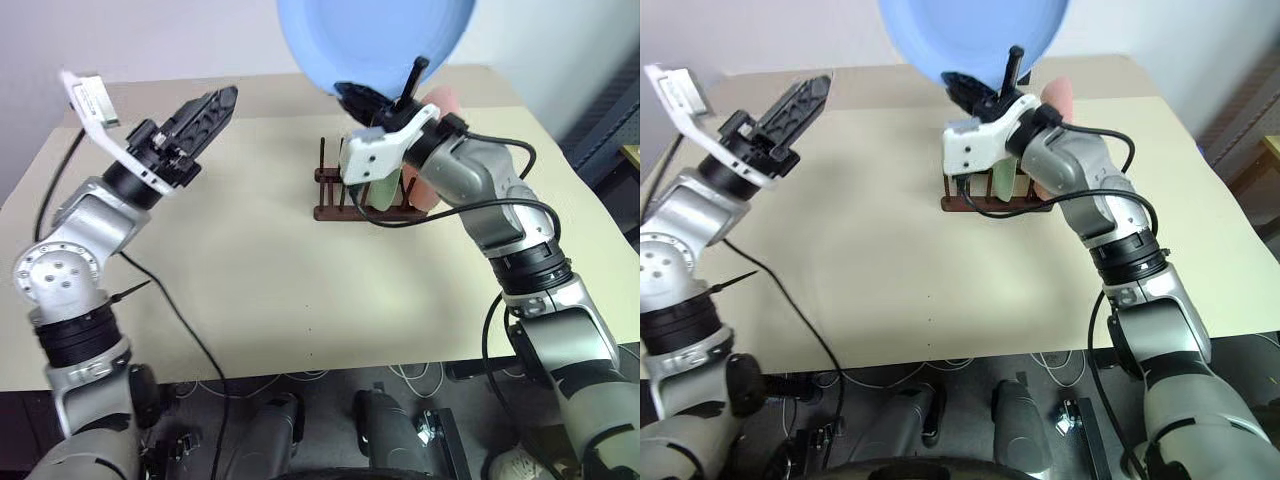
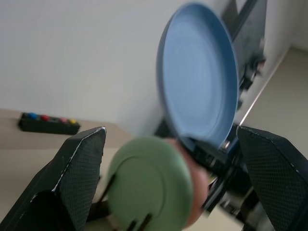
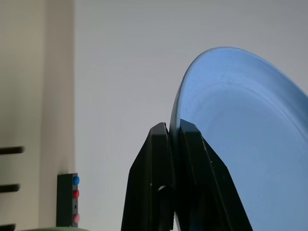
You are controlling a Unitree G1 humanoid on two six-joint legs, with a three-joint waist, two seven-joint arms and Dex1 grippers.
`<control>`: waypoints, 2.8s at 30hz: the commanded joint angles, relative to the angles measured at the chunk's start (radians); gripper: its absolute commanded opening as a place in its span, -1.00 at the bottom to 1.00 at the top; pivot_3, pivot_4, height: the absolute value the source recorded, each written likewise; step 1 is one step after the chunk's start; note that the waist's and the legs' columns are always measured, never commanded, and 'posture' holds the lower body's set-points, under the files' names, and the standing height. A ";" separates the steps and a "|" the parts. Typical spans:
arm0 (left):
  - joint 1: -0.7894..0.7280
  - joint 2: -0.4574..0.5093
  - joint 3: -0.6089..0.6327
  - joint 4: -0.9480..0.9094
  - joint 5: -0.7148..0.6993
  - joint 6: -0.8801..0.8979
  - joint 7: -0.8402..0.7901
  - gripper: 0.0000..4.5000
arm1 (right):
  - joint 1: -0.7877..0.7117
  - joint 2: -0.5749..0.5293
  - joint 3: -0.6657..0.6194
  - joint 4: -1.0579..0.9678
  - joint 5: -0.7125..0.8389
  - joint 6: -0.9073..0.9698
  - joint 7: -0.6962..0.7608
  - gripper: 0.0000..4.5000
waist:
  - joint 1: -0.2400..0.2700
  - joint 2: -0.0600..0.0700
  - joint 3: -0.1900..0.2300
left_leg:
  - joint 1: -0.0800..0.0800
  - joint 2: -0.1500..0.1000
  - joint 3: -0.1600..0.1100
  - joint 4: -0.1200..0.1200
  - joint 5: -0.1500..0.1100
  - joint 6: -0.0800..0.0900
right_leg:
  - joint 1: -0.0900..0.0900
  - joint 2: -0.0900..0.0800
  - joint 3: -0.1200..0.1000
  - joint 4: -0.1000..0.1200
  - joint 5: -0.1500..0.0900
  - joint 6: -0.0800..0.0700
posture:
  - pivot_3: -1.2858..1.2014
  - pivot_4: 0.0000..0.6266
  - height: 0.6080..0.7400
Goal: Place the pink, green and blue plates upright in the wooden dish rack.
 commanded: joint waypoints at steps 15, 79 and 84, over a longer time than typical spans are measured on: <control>0.062 0.058 -0.091 0.058 0.296 -0.289 -0.287 0.98 | -0.241 0.471 -0.694 -0.188 1.593 0.933 -0.139 -1.00 | 0.003 0.001 0.000 | 0.000 0.001 -0.003 -0.003 -0.004 0.006 | -0.001 0.000 -0.001 0.000 0.001 -0.002 | 0.03 -0.52 1.00; 0.115 0.101 -0.170 0.098 0.521 -0.534 -0.473 0.98 | -0.021 0.539 -0.563 -0.092 1.758 0.983 -0.539 -1.00 | -0.024 0.003 0.000 | 0.000 0.003 0.001 -0.011 -0.001 0.004 | -0.008 0.001 0.001 0.001 0.002 -0.003 | 0.03 -0.52 1.00; 0.119 0.107 -0.176 0.097 0.537 -0.538 -0.466 0.98 | -0.005 0.537 -0.544 -0.077 1.696 0.983 -0.545 -1.00 | -0.024 0.003 0.000 | 0.000 0.003 0.001 -0.011 -0.001 0.004 | -0.008 0.001 0.001 0.001 0.002 -0.003 | 0.03 -0.52 1.00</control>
